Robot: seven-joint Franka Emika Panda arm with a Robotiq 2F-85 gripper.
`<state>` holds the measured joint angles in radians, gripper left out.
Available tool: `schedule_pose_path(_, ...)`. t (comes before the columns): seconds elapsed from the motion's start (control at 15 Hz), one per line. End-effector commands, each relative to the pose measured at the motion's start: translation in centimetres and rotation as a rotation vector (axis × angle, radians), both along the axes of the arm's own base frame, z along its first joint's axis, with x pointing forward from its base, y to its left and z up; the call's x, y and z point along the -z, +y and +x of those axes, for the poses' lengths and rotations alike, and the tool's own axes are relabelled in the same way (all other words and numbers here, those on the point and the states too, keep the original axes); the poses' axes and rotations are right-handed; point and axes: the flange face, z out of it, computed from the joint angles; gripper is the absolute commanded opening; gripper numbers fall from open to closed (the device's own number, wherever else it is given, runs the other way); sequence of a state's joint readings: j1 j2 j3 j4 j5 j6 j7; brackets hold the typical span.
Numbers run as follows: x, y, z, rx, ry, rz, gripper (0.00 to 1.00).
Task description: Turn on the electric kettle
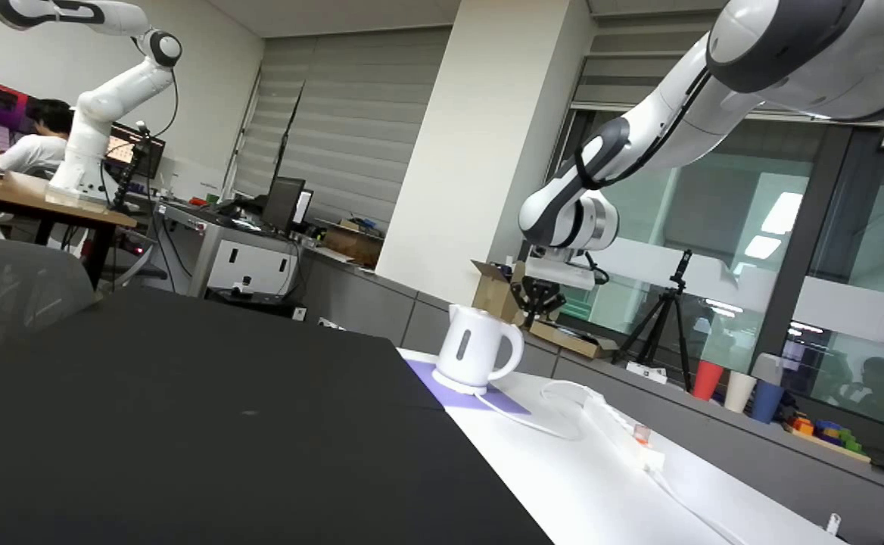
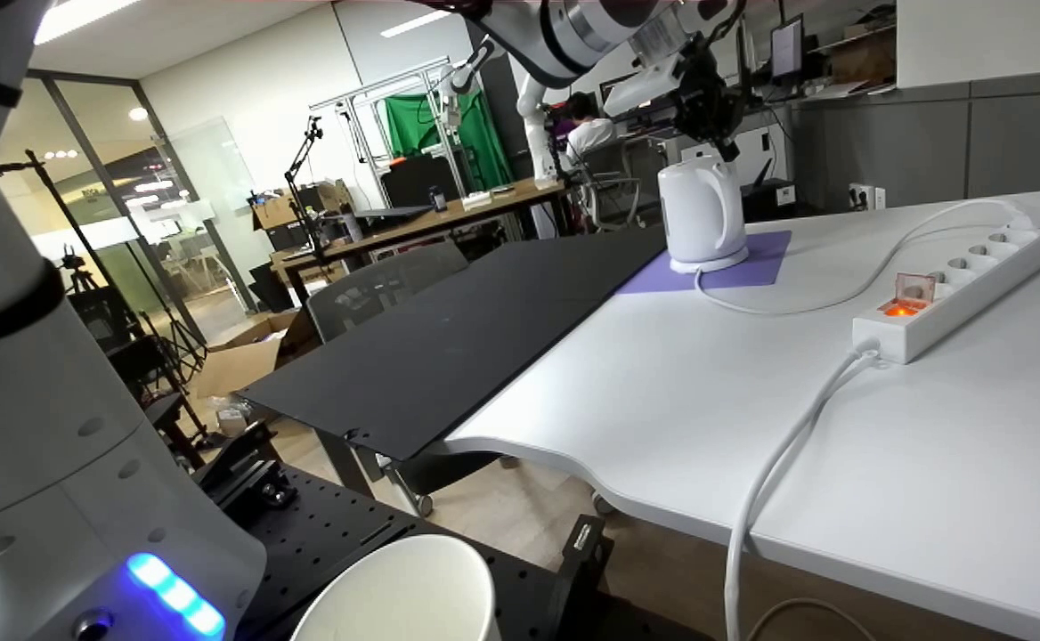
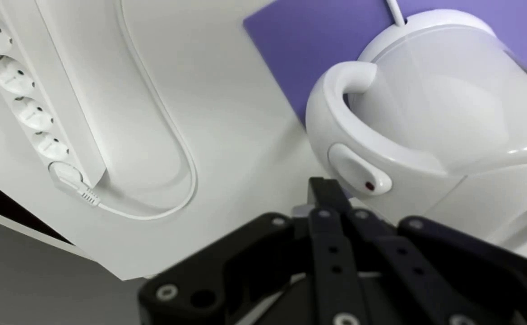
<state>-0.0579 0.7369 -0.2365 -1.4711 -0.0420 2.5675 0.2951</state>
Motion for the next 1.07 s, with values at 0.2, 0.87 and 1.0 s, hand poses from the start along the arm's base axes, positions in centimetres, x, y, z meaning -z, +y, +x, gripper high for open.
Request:
schedule_pose_path(0.2, -0.24, -0.2, 1.59, 0.049, 0.053, -0.008, 0.0)
schedule_pose_path(0.87, -0.23, 0.48, 2.11, 0.071, 0.075, 0.027, 0.0)
schedule_pose_path(1.0, -0.13, 0.64, 2.18, 0.072, 0.072, 0.031, 0.0)
